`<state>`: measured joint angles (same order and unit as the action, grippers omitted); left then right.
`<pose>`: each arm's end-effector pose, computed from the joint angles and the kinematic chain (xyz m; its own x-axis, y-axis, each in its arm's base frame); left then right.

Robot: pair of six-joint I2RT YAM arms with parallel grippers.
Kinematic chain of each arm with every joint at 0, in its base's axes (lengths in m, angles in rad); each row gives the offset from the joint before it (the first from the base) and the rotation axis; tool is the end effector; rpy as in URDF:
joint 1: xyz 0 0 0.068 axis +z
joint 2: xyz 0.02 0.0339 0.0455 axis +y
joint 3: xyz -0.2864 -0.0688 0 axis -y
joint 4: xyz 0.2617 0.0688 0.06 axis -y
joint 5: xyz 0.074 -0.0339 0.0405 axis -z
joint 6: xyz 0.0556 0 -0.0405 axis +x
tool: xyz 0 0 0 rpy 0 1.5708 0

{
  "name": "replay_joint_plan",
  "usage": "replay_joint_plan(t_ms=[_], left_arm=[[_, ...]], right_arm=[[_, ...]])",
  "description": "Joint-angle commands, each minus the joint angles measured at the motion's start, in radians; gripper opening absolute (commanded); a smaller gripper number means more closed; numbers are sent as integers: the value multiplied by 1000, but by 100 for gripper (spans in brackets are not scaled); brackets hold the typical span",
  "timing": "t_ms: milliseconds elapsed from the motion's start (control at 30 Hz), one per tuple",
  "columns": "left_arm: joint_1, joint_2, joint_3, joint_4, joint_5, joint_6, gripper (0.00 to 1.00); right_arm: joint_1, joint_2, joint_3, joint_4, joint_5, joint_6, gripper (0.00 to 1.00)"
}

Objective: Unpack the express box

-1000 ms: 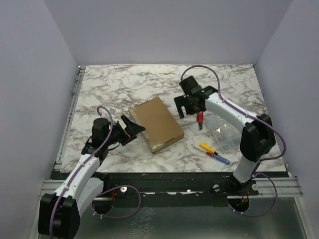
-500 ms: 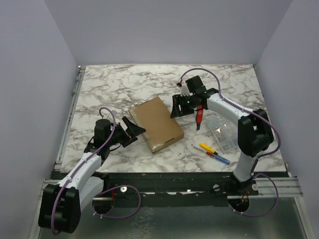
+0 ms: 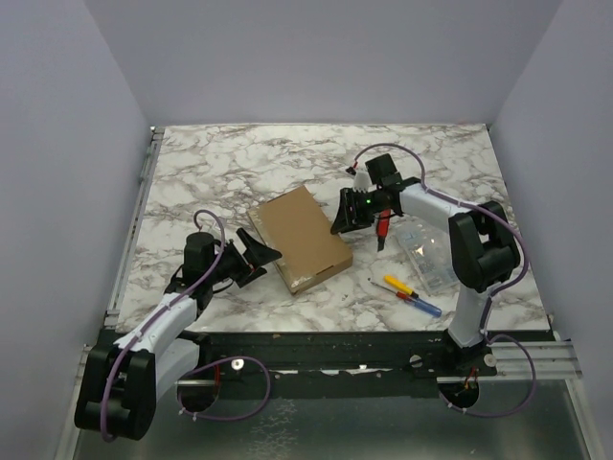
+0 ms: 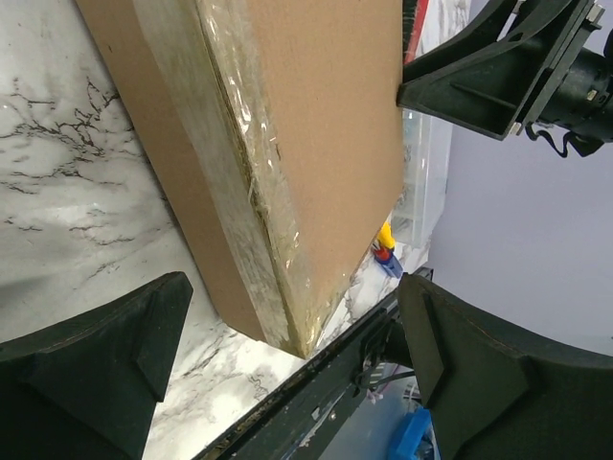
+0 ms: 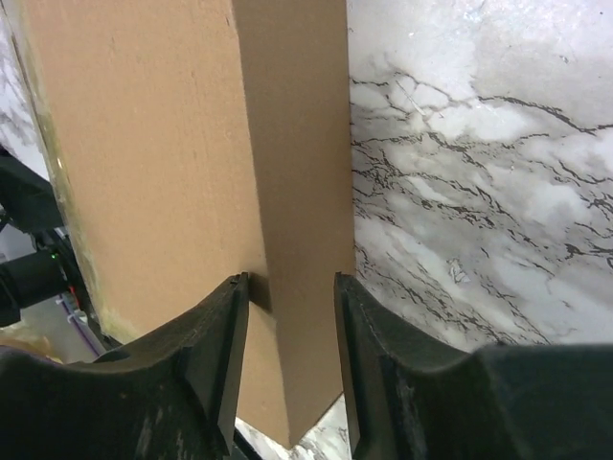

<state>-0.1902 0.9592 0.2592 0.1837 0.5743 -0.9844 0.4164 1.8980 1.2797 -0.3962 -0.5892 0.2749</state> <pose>0.1900 -0.0673 0.1657 -0.7869 -0.5607 -0.2579 -0.0592 0.4845 -0.8728 0.3749 0.1996 0.1798 -0.9116 -0.1564 -0.3801 -0.3711 0.7108 0.5975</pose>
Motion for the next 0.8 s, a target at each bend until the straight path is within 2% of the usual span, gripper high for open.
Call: replay_joint_plan(t_ms=[0, 100, 267, 467, 567, 767], left_arm=[[0, 22, -14, 44, 30, -3, 99], [-1, 30, -18, 61, 26, 0, 99], [-3, 56, -20, 106, 40, -29, 99], [-7, 84, 15, 118, 28, -26, 99], [-20, 72, 5, 134, -24, -47, 99], [-64, 118, -8, 319, -48, -79, 99]], right_arm=[[-16, 21, -50, 50, -18, 30, 43], [-60, 6, -104, 104, -60, 60, 34], [-99, 13, -153, 123, -83, 65, 27], [-174, 42, -228, 189, -97, 125, 14], [-203, 41, -260, 217, -107, 144, 12], [-208, 66, -248, 205, -95, 134, 11]])
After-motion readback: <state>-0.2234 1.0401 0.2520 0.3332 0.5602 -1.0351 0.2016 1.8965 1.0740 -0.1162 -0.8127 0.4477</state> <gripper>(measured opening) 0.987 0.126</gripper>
